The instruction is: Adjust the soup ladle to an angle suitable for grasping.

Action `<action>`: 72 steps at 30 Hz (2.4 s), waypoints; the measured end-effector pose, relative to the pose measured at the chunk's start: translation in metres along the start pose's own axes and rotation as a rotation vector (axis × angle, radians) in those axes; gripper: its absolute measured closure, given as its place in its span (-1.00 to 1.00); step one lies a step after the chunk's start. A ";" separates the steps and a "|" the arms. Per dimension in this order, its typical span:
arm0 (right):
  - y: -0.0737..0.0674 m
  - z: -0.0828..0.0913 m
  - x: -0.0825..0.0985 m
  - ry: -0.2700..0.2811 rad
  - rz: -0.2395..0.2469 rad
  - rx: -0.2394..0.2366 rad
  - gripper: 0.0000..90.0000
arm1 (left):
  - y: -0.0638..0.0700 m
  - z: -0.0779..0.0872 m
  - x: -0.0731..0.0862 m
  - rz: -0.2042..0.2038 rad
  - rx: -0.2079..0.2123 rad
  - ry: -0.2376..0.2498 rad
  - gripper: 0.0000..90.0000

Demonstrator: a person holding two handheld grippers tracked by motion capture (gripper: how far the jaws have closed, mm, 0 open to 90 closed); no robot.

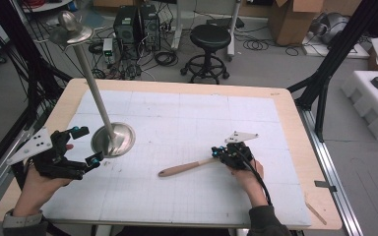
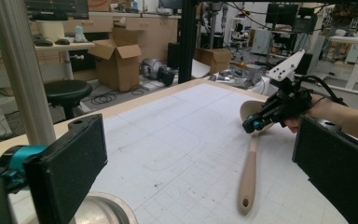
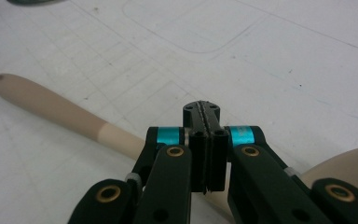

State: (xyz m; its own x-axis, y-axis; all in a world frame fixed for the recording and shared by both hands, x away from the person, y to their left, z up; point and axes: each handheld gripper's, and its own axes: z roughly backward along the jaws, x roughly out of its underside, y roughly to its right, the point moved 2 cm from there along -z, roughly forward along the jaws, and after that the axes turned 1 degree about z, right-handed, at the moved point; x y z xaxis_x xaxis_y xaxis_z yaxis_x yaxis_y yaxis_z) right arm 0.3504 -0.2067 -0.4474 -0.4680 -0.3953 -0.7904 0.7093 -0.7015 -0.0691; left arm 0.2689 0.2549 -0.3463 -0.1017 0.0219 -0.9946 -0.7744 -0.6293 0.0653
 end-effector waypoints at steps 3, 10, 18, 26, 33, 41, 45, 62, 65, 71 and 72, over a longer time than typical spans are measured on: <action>0.000 -0.001 0.000 -0.001 0.007 0.002 1.00 | 0.000 0.000 0.001 0.001 -0.003 -0.003 -0.92; 0.004 -0.007 0.000 -0.019 -0.013 -0.018 1.00 | 0.000 0.001 0.001 0.001 -0.005 -0.006 -0.92; 0.001 -0.015 -0.002 -0.059 0.034 -0.036 1.00 | -0.001 0.001 0.003 0.007 -0.007 -0.013 -0.92; 0.003 -0.020 0.000 -0.091 0.053 -0.004 1.00 | -0.002 0.000 0.004 0.009 -0.007 -0.019 -0.92; 0.001 -0.016 0.001 -0.106 0.017 -0.007 1.00 | -0.002 -0.001 0.005 0.010 -0.006 -0.022 -0.92; -0.004 -0.008 0.001 -0.125 -0.014 -0.014 1.00 | -0.002 -0.003 0.006 0.014 -0.004 -0.025 -0.92; -0.006 -0.005 0.002 -0.135 -0.021 -0.029 1.00 | -0.001 -0.006 0.007 0.014 0.005 -0.038 -0.92; -0.020 -0.008 -0.002 -0.136 0.021 -0.019 1.00 | -0.002 -0.007 0.007 0.014 0.002 -0.041 -0.92; -0.032 -0.004 -0.009 -0.075 0.045 -0.061 1.00 | -0.002 -0.007 0.007 0.015 0.004 -0.036 -0.92; -0.071 -0.012 -0.019 -0.045 0.095 -0.222 1.00 | -0.002 -0.005 0.006 0.013 0.006 -0.035 -0.92; -0.078 -0.016 -0.019 -0.048 0.108 -0.243 1.00 | -0.002 -0.005 0.006 0.016 0.007 -0.032 -0.92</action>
State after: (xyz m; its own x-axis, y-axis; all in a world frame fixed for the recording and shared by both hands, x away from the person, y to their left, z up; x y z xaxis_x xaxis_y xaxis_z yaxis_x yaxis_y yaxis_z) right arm 0.3124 -0.1353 -0.4363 -0.4027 -0.4920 -0.7718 0.8597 -0.4929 -0.1343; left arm 0.2727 0.2521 -0.3529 -0.1339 0.0366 -0.9903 -0.7768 -0.6244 0.0820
